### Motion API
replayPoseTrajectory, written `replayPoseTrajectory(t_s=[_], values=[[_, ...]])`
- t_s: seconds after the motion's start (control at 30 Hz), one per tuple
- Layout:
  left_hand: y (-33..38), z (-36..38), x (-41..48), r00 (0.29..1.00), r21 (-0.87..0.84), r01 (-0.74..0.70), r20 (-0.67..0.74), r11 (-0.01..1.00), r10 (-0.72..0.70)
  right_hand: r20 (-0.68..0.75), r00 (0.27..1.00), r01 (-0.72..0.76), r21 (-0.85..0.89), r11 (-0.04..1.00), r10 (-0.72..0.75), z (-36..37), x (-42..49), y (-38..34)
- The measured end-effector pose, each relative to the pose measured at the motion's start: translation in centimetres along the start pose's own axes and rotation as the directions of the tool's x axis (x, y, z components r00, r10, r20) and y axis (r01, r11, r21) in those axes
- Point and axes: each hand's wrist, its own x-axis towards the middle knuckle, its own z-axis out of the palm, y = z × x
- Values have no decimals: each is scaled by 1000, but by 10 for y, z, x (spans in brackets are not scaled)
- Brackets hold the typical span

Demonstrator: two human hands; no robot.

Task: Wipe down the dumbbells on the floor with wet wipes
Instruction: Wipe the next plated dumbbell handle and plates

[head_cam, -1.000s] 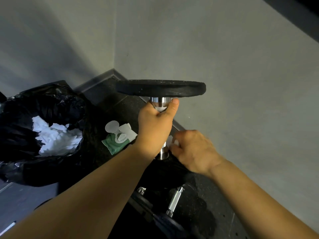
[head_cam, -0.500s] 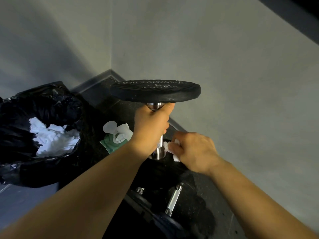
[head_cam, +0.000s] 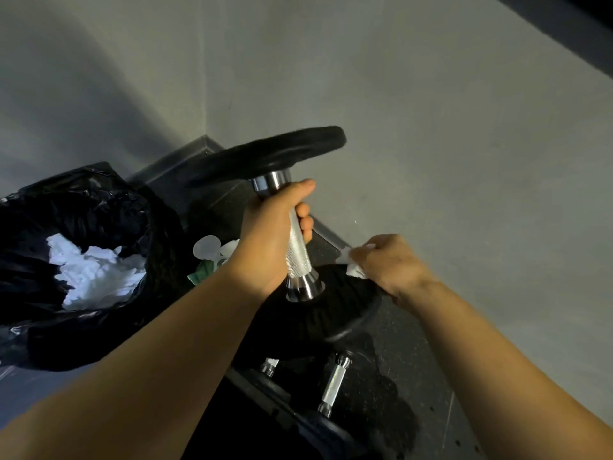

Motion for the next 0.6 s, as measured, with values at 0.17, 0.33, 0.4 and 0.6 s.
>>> replayPoseTrajectory(t_s=[0.17, 0.33, 0.4, 0.6], values=[[0, -14, 10, 968, -42, 44, -246, 998, -53, -319, 928, 136, -192, 972, -193, 0, -38, -16], [6, -15, 7, 950, -37, 42, -307, 998, -51, -135, 951, 218, -340, 915, -277, -3, -59, -19], [6, -11, 4, 955, -1, 11, -295, 1000, -11, -60, 940, 274, -451, 850, -335, -10, -63, -22], [4, -5, 5, 957, 51, 4, -290, 999, 11, 256, 785, 576, -638, 511, -564, 9, -76, -34]])
